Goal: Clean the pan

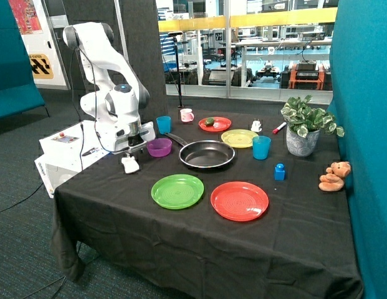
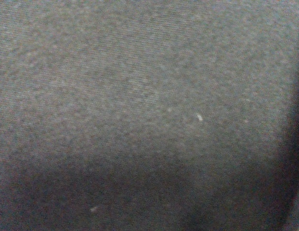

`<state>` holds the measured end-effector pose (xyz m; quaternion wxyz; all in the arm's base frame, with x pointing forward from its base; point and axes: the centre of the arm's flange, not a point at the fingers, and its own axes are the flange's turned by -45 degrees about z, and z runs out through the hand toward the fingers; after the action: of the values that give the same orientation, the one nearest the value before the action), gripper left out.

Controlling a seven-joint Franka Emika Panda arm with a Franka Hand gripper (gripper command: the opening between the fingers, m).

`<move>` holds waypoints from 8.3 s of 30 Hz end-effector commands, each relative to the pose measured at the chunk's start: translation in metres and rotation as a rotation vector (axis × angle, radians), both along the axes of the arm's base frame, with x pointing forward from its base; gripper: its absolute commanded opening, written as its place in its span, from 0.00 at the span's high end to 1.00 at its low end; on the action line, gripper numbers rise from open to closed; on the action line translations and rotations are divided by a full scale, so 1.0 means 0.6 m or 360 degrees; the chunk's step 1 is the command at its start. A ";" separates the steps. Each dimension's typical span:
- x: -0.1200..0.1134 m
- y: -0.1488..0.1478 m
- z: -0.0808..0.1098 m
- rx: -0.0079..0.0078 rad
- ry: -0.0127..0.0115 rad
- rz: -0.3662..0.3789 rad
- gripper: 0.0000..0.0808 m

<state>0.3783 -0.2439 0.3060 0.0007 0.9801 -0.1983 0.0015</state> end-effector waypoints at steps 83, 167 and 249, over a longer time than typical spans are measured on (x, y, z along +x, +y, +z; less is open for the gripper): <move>0.012 -0.054 -0.046 0.00033 0.00041 -0.0080 0.00; 0.075 -0.011 0.059 0.00031 0.00042 0.0076 1.00; 0.386 0.261 0.030 0.00022 0.00048 0.0717 1.00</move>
<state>0.6051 -0.0756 0.3365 0.0006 0.9996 0.0287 -0.0038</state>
